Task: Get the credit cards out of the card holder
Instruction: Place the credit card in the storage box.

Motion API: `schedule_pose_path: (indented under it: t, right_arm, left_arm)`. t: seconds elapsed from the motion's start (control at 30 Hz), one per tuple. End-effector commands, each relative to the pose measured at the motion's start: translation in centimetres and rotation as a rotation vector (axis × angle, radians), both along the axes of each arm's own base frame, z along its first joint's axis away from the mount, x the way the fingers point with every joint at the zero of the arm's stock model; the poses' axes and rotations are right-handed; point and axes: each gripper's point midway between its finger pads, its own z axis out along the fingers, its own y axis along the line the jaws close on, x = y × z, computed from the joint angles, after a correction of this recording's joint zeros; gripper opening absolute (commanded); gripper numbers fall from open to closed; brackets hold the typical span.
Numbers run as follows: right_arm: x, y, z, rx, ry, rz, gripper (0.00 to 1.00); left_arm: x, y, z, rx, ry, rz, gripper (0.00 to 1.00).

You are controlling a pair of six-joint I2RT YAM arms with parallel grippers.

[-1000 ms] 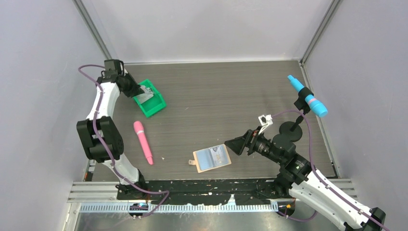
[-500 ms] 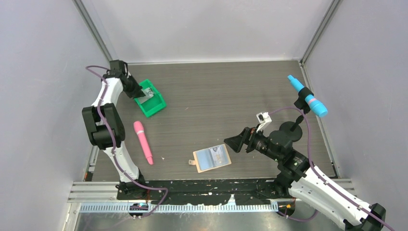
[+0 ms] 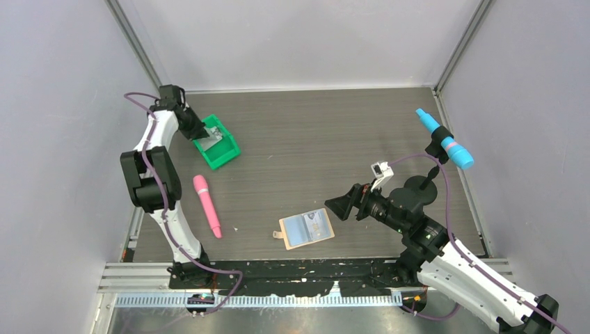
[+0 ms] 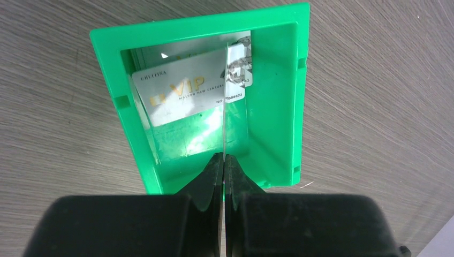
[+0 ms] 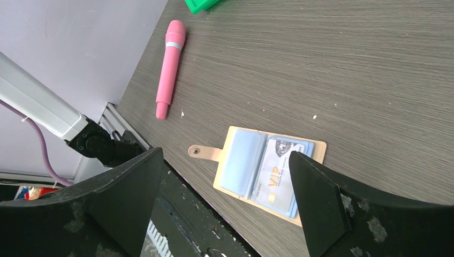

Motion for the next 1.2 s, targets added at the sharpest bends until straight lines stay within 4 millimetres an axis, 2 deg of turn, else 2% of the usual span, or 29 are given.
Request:
schedule_pose_path:
  t: [0.0,0.4,0.53,0.77,0.93,1.17]
  right_arm:
    - [0.8,-0.2,2.5,0.019,-0.066,-0.029,0.95]
    - [1.0,-0.2,2.5,0.006,-0.069,-0.031,0.95]
    - [1.1,-0.3,2.4,0.004,-0.068,-0.035,0.95]
    - [1.2,-0.3,2.5,0.002,-0.072,-0.034,0.95]
    - [1.2,-0.2,2.6,0.0,-0.07,-0.034,0.95]
    - [1.2,-0.2,2.7,0.001,-0.074,-0.033,0.95]
  left_arm:
    - [1.6,0.8,1.1,0.026,-0.053,0.002,0.0]
    - [2.3,1.0,1.5,0.034,-0.1,0.012,0.0]
    - [2.3,1.1,1.0,0.035,-0.087,0.013,0.0]
    - [2.2,1.5,0.1,0.05,-0.063,0.034,0.06]
    - [2.2,1.8,-0.3,0.058,-0.049,0.05,0.17]
    - [2.3,2.2,0.2,0.077,-0.046,0.065,0.24]
